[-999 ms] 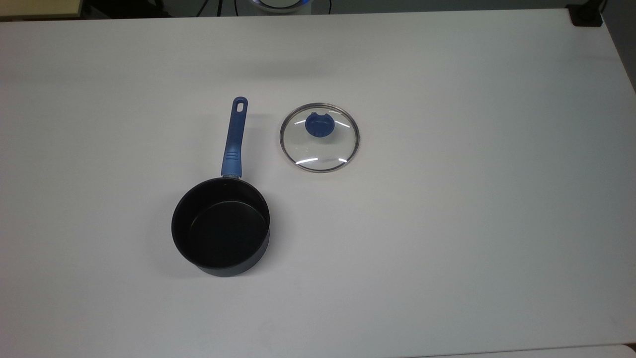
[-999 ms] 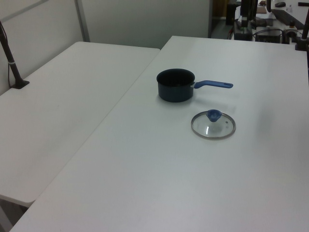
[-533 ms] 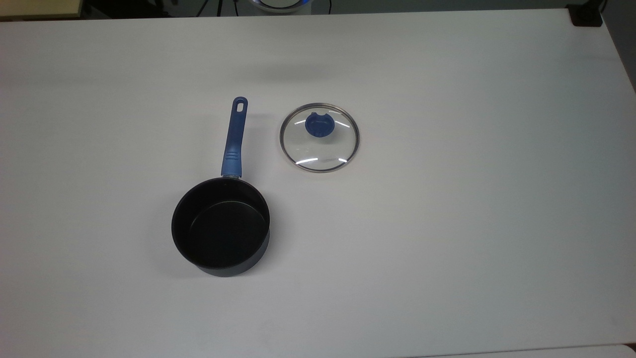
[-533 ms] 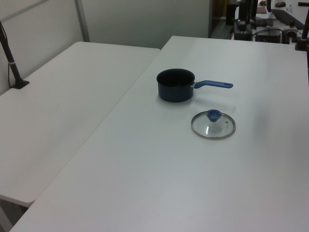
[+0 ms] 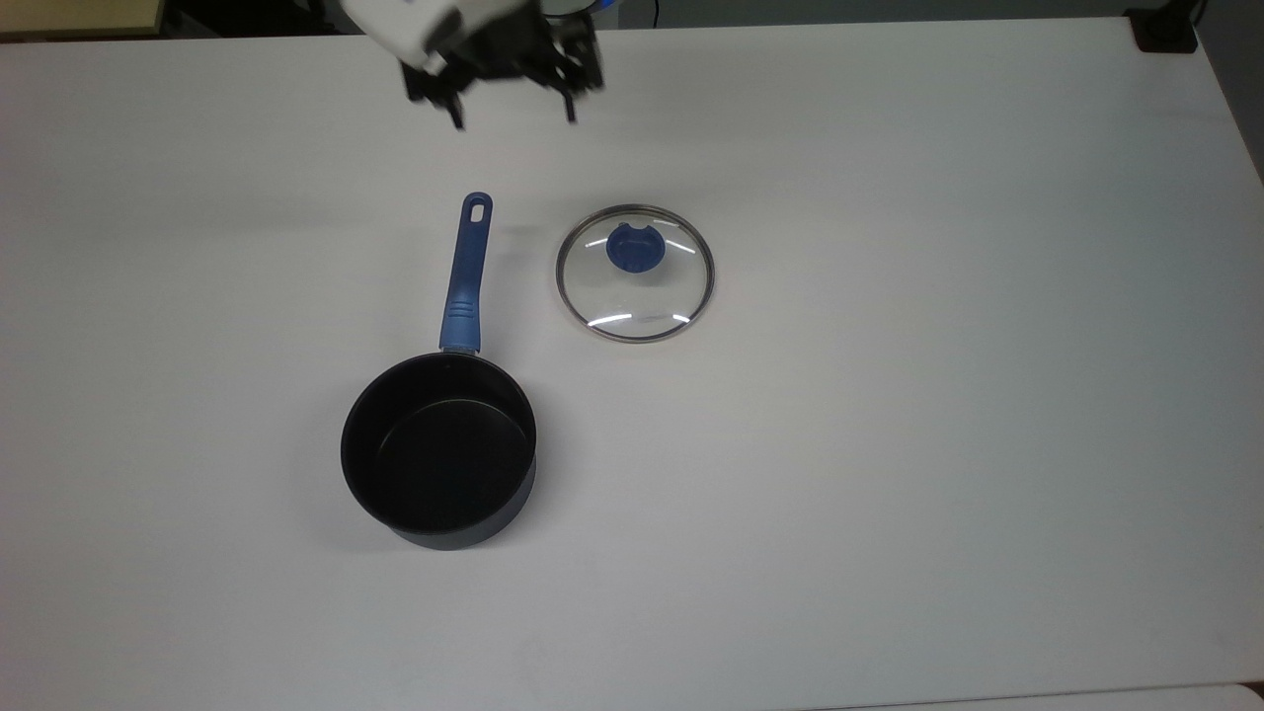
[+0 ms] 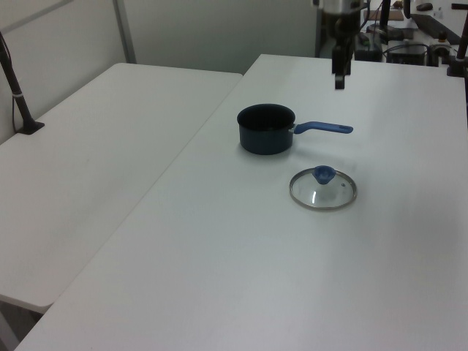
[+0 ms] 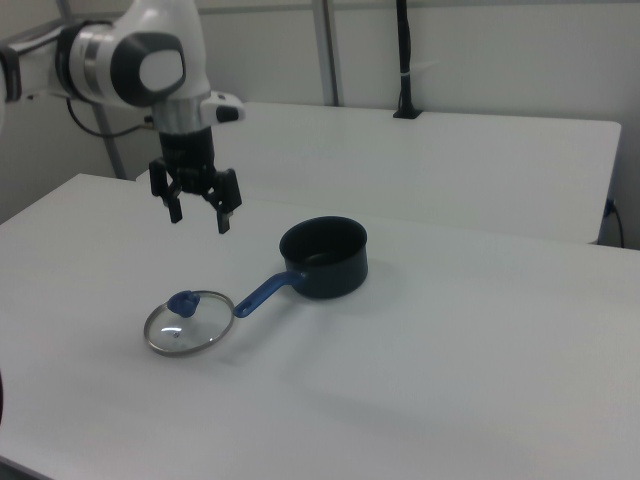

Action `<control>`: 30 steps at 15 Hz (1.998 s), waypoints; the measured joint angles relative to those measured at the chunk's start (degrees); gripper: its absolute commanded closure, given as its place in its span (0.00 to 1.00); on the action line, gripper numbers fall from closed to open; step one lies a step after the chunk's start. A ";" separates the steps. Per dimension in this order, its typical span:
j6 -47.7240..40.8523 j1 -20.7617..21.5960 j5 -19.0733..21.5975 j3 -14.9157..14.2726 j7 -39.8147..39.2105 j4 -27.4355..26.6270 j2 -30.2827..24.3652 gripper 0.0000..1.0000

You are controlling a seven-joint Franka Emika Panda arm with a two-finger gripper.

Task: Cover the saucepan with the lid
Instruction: 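Move the gripper down over the glass lid's blue knob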

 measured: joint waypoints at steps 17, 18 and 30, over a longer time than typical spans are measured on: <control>18.21 5.08 -1.20 2.46 3.91 -11.51 8.50 0.00; 18.21 5.18 -1.20 2.46 3.91 -11.53 8.50 0.00; 18.21 6.66 -1.64 3.21 4.24 -12.95 8.81 0.03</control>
